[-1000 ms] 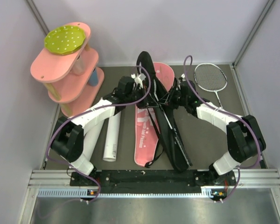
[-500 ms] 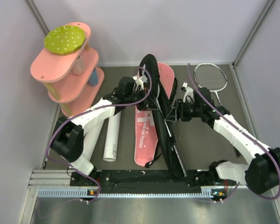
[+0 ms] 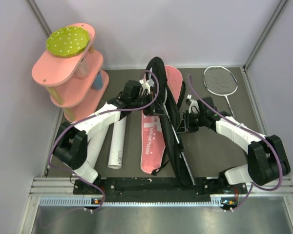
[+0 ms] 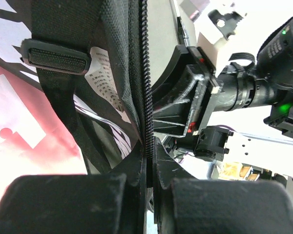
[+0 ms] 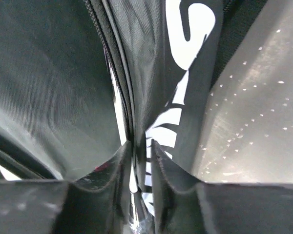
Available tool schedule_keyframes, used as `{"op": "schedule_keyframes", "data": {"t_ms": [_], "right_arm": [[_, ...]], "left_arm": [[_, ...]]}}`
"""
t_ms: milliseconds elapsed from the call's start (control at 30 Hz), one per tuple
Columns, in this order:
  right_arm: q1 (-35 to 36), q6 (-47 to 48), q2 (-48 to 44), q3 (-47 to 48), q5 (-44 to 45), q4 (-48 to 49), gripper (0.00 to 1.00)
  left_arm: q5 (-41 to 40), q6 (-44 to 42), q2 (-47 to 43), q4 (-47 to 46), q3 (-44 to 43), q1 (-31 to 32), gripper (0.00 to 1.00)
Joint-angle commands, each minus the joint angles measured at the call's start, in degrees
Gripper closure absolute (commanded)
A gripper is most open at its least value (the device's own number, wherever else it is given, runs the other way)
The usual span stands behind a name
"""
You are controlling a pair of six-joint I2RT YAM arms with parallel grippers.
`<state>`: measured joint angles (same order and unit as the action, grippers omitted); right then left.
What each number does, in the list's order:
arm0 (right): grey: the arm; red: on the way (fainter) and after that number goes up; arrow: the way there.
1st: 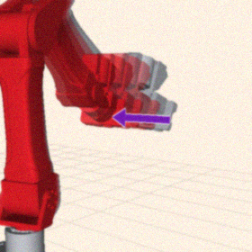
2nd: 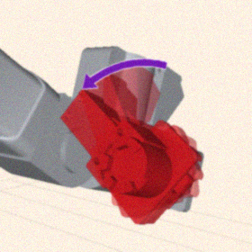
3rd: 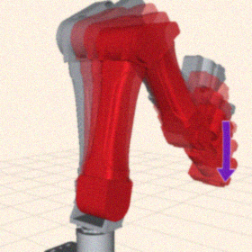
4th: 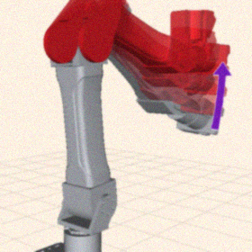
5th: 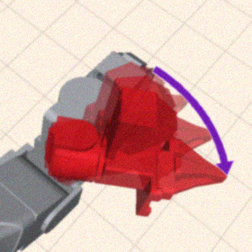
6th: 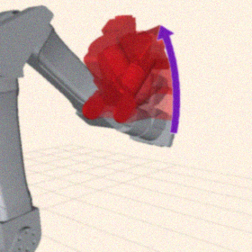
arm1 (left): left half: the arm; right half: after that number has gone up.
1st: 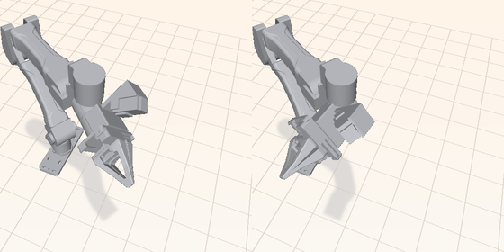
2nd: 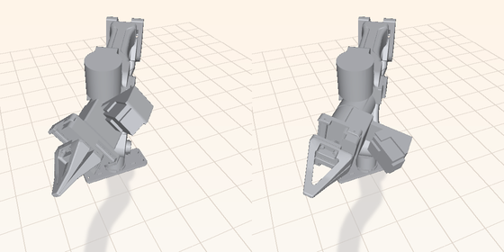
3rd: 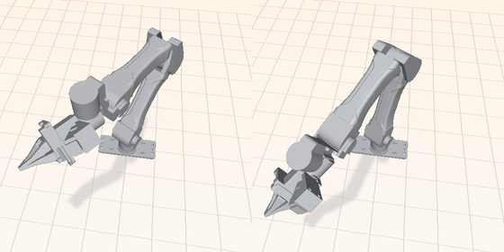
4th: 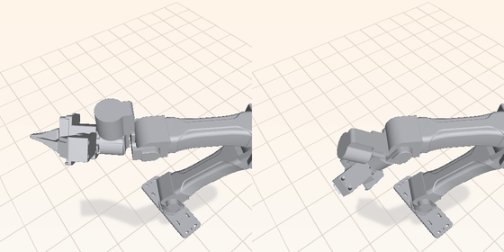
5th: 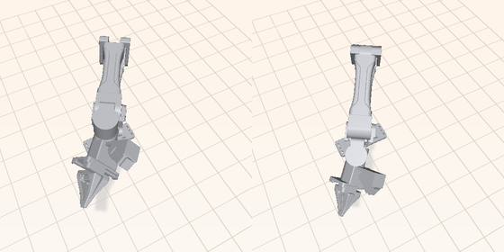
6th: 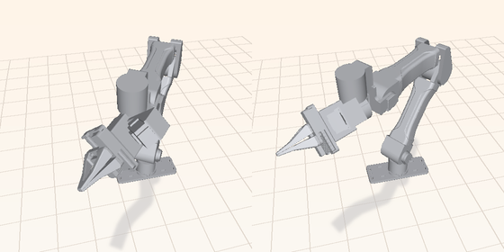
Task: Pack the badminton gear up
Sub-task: Place the racket in the racket bag.
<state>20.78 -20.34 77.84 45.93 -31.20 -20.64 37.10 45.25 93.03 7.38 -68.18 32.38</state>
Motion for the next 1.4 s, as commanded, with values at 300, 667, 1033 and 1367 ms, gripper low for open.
{"op": "schedule_keyframes", "data": {"t_ms": [300, 667, 1033, 1367], "right_arm": [[7.1, -3.7, -7.7, 17.5, 8.3, -13.3, 1.00], [7.1, -0.1, 0.5, 15.9, 16.9, -10.0, 1.00], [7.2, 6.3, 1.0, 16.4, 19.7, -14.7, 0.89], [14.6, 7.2, -10.2, 13.4, 19.0, -19.7, 0.52]], "left_arm": [[-4.1, -7.1, -3.7, 3.6, 2.3, -3.7, 1.00], [1.6, -3.8, -3.8, 0.2, 4.8, -6.2, 1.00], [3.9, -3.3, -6.3, 1.6, 1.8, -6.2, 1.00], [4.6, -2.5, -5.7, 0.9, 0.3, -6.1, 1.00]]}}
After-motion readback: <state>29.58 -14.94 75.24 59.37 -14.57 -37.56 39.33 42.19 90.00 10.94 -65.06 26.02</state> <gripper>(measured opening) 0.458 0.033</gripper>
